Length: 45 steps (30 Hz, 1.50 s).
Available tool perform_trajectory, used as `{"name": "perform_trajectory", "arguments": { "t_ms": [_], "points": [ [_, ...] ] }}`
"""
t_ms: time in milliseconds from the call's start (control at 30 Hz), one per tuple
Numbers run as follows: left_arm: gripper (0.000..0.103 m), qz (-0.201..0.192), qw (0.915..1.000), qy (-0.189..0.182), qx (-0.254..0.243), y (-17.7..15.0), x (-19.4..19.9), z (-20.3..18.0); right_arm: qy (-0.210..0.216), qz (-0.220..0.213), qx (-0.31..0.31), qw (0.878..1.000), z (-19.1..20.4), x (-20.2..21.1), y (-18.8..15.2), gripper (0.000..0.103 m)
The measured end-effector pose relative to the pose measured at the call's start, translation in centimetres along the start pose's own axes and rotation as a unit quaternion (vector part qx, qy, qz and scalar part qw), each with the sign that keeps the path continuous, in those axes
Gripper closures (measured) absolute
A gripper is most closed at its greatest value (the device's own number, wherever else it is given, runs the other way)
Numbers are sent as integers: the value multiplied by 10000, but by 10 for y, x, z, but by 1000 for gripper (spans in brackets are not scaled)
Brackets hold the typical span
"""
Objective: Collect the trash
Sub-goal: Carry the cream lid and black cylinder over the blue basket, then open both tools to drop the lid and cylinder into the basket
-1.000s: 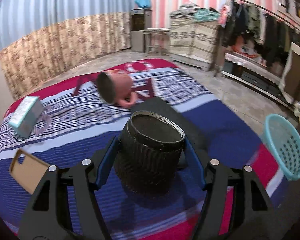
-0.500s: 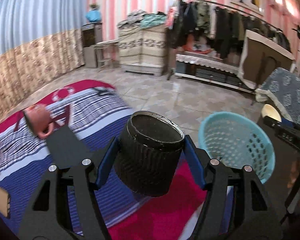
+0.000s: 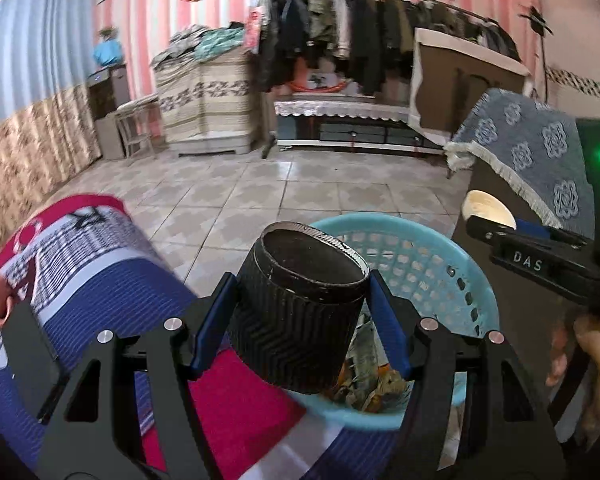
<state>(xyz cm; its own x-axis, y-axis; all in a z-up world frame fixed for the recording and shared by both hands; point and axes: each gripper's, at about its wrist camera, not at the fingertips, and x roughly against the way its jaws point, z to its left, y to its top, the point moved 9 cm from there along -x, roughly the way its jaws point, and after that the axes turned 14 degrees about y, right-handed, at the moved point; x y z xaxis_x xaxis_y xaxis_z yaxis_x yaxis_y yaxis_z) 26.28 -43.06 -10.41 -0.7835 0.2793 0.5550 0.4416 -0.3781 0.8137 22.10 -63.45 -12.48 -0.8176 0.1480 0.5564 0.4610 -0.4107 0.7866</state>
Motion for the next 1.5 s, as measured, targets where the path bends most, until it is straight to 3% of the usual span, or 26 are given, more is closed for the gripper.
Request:
{"name": "perform_trajectory", "arguments": {
  "t_ms": [200,700,800,867,1067,1500],
  "points": [
    [39,-48,9998,-124,-147,6,-12,-22,-8,23,-18,10000,0,-1,0,43],
    [38,242,9997,10,-89,0,-42,-18,79,95,99,9999,15,-8,-4,43],
    [27,241,9997,65,-68,1,-42,-15,91,105,94,9999,15,-8,-4,43],
    [19,186,9997,143,2,3,-39,-7,86,114,108,9998,16,-8,-4,43],
    [8,208,9982,412,378,3,-32,30,105,155,151,9997,21,-11,-6,43],
    [6,333,9913,865,936,-13,-26,97,263,365,317,9985,48,-31,-18,43]
  ]
}}
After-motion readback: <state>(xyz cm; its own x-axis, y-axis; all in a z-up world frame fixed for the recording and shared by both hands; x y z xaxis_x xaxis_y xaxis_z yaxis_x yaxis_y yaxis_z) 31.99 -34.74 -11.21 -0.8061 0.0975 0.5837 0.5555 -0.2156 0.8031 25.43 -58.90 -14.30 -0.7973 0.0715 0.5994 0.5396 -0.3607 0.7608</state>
